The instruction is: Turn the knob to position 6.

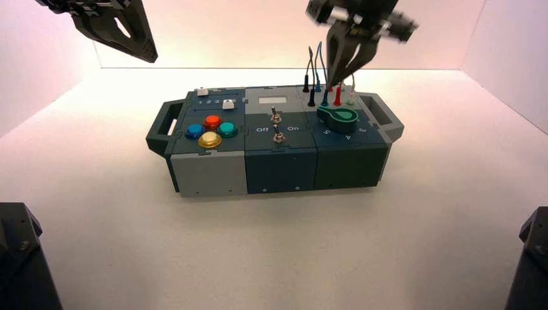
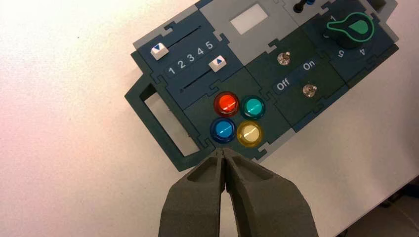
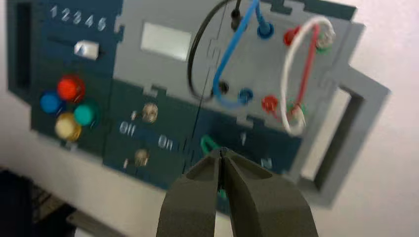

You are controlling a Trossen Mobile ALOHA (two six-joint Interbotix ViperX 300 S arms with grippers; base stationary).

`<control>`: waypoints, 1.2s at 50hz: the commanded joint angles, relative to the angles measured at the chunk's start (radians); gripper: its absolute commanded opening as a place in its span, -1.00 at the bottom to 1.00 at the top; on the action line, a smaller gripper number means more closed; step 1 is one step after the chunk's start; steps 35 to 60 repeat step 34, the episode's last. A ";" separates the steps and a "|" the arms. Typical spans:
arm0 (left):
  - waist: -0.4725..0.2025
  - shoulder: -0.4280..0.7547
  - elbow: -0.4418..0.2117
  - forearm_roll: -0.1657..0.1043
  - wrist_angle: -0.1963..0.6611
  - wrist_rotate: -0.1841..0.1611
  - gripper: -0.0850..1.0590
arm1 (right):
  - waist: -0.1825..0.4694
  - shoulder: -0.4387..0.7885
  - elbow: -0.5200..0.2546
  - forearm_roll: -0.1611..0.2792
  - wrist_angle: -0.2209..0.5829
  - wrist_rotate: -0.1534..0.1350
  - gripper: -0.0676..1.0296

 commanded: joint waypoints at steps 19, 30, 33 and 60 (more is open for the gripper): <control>-0.002 -0.003 -0.029 0.011 -0.009 0.006 -0.91 | 0.015 -0.169 0.167 -0.003 0.107 -0.014 -0.92; -0.002 -0.002 -0.023 0.011 -0.017 0.009 -0.91 | 0.014 -0.218 0.209 -0.002 0.087 -0.014 -0.92; -0.002 -0.002 -0.023 0.012 -0.017 0.009 -0.91 | 0.014 -0.230 0.212 -0.002 0.087 -0.014 -0.92; -0.002 -0.002 -0.021 0.012 -0.017 0.011 -0.91 | 0.014 -0.235 0.212 -0.002 0.089 -0.014 -0.92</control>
